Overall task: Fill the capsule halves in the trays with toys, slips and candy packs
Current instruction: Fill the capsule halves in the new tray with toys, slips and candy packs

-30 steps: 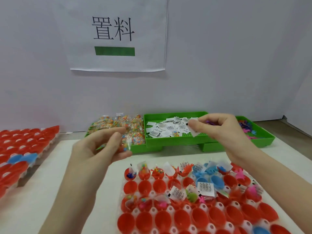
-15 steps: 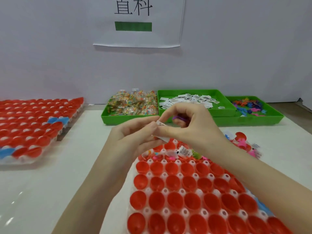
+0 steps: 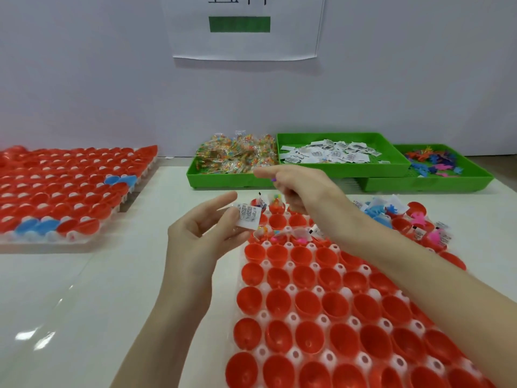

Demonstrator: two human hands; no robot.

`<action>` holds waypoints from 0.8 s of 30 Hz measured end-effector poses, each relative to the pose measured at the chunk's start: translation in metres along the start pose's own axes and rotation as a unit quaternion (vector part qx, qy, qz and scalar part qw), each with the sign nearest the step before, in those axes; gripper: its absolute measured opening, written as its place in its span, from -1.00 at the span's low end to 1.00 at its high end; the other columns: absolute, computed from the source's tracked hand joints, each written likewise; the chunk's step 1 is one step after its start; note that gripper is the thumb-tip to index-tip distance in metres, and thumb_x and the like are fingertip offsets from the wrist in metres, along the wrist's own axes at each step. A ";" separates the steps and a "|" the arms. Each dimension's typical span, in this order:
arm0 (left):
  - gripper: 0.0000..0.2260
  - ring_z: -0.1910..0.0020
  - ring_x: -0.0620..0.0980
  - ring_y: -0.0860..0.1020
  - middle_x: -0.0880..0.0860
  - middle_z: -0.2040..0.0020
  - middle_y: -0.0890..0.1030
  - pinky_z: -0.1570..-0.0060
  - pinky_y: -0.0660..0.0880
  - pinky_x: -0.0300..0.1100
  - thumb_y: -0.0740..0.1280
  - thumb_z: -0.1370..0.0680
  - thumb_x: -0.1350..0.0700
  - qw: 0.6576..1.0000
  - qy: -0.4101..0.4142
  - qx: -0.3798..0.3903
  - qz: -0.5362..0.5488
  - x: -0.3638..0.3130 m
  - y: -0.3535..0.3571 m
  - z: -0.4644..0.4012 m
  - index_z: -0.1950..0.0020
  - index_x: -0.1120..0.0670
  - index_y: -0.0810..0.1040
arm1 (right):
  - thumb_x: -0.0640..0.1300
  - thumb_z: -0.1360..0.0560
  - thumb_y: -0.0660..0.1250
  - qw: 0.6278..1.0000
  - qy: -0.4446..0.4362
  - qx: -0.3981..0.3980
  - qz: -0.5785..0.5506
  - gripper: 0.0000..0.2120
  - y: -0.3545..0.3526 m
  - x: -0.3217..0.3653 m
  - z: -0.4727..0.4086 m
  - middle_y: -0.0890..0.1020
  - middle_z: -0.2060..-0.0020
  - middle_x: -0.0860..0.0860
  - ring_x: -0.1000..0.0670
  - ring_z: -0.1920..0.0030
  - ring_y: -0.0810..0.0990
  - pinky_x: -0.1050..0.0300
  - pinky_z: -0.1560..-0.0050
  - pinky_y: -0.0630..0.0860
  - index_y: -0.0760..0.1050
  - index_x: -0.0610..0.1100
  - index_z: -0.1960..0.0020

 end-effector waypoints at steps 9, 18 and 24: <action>-0.76 0.19 -0.11 0.66 -0.03 0.18 0.70 0.29 0.52 -0.40 0.38 -0.30 0.07 0.999 0.017 -0.018 -0.022 0.003 -0.008 0.002 0.05 0.00 0.62 | -0.33 -0.36 0.43 0.993 -0.079 -0.033 -0.086 -0.71 0.012 0.005 0.005 0.65 0.18 0.12 0.10 0.20 0.64 0.33 0.09 0.56 0.59 -0.12 -0.05; -0.76 0.17 -0.09 0.67 0.01 0.12 0.70 0.25 0.53 -0.38 0.39 -0.30 0.09 0.999 0.032 -0.037 0.015 0.001 -0.006 0.004 0.05 0.02 0.63 | -0.48 -0.39 0.32 0.991 -0.117 -0.024 -0.055 -0.68 0.013 0.016 0.002 0.58 0.22 0.03 0.14 0.21 0.57 0.31 -0.01 0.54 0.57 -0.26 -0.10; -0.79 0.22 -0.05 0.67 0.04 0.18 0.70 0.28 0.54 -0.36 0.38 -0.29 0.14 0.999 0.015 -0.009 0.052 0.003 -0.004 0.005 0.08 0.06 0.64 | -0.48 -0.32 0.38 0.988 -0.133 -0.072 0.011 -0.59 0.012 0.015 0.005 0.69 0.24 0.02 0.22 0.23 0.59 0.45 0.14 0.52 0.59 -0.20 -0.11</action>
Point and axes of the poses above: each hand's wrist, its own z-axis away from the middle knuckle, its own y-axis out of the palm, x = y × z, the point moved 3 cm from there along -z, towards the middle knuckle
